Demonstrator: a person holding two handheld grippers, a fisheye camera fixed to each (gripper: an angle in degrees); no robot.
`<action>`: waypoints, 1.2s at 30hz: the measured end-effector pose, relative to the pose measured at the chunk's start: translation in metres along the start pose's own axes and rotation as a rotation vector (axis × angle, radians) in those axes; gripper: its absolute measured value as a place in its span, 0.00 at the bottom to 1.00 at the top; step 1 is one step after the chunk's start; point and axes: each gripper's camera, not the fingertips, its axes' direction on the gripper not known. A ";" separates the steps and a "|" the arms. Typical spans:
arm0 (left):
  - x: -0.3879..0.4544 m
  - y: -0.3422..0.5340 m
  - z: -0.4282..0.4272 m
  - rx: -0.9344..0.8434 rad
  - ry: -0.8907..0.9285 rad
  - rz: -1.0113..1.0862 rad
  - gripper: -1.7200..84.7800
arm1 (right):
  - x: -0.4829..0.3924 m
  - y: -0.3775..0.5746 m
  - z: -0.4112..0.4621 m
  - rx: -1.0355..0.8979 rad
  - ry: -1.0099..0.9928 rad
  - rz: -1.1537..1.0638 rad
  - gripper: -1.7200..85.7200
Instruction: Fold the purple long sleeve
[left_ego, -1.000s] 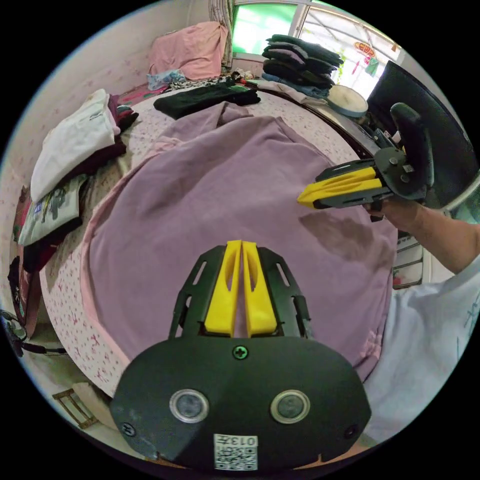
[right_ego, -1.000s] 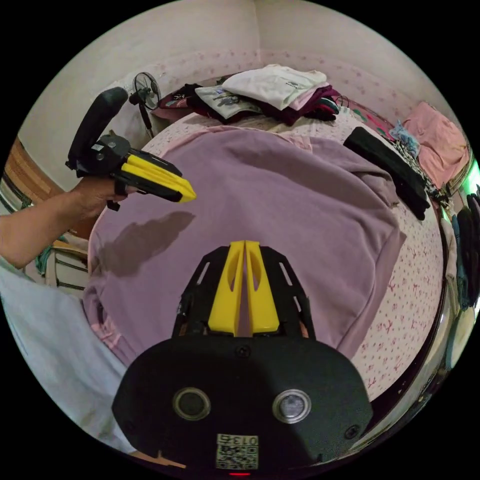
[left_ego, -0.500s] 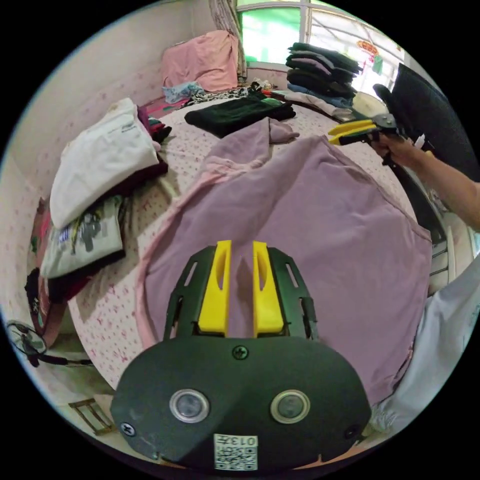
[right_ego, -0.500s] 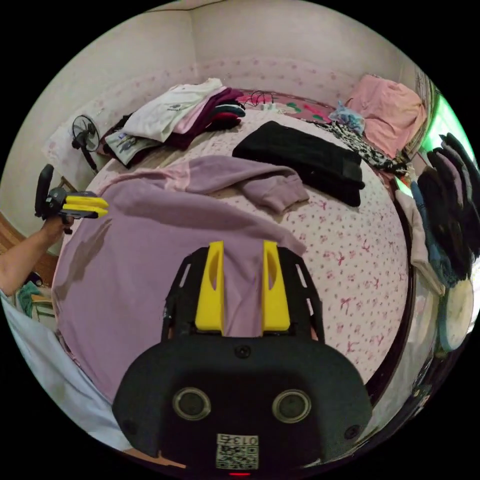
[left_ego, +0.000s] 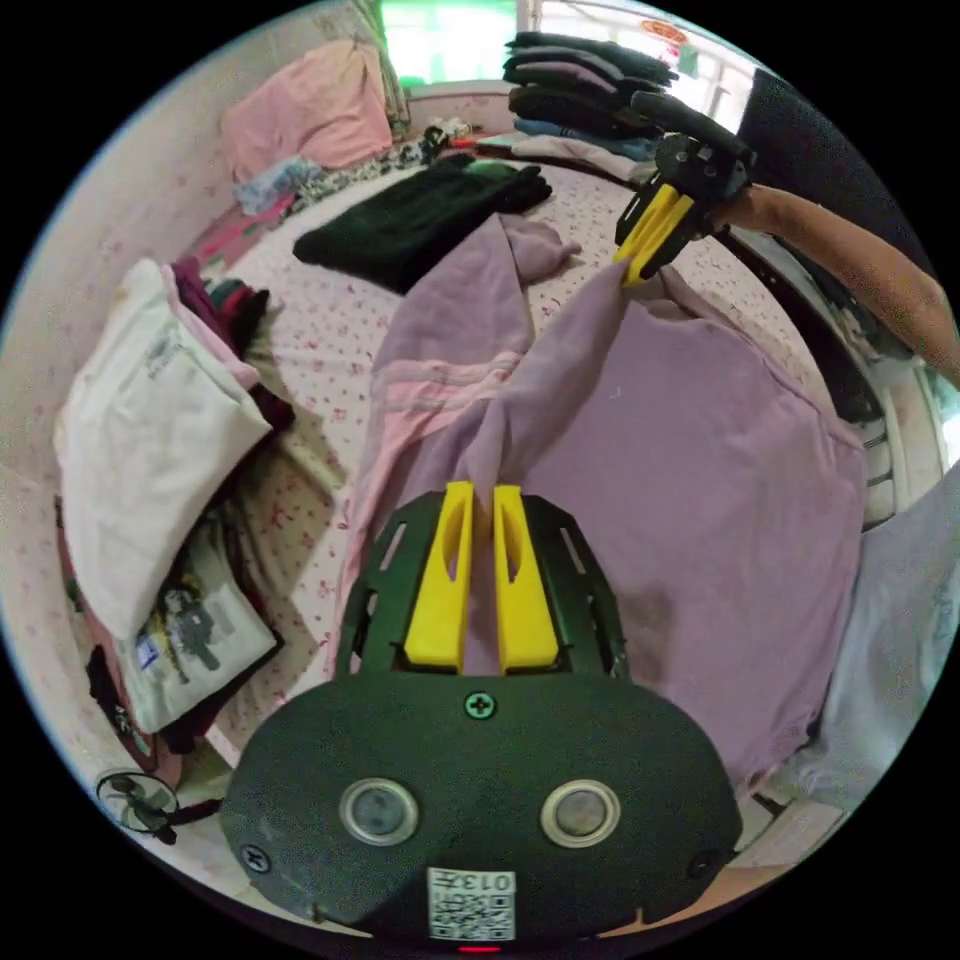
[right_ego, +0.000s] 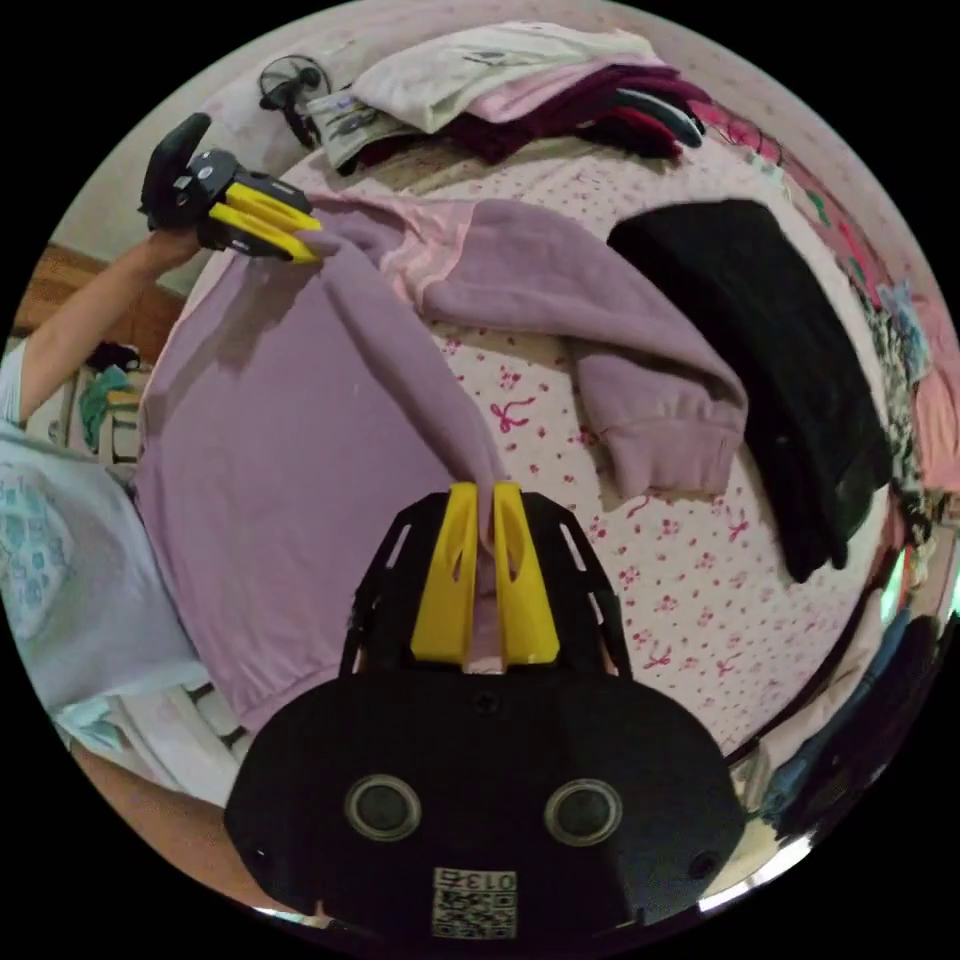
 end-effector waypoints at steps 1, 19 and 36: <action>0.013 0.008 -0.016 0.053 -0.097 0.024 0.05 | -0.007 0.003 -0.007 0.029 0.060 -0.032 0.05; 0.015 0.082 -0.020 0.206 -0.282 -0.309 0.11 | -0.015 0.146 -0.021 0.378 0.312 0.526 0.11; 0.258 0.071 0.002 0.093 0.446 0.383 0.16 | -0.140 0.384 0.063 0.261 -0.153 0.933 0.13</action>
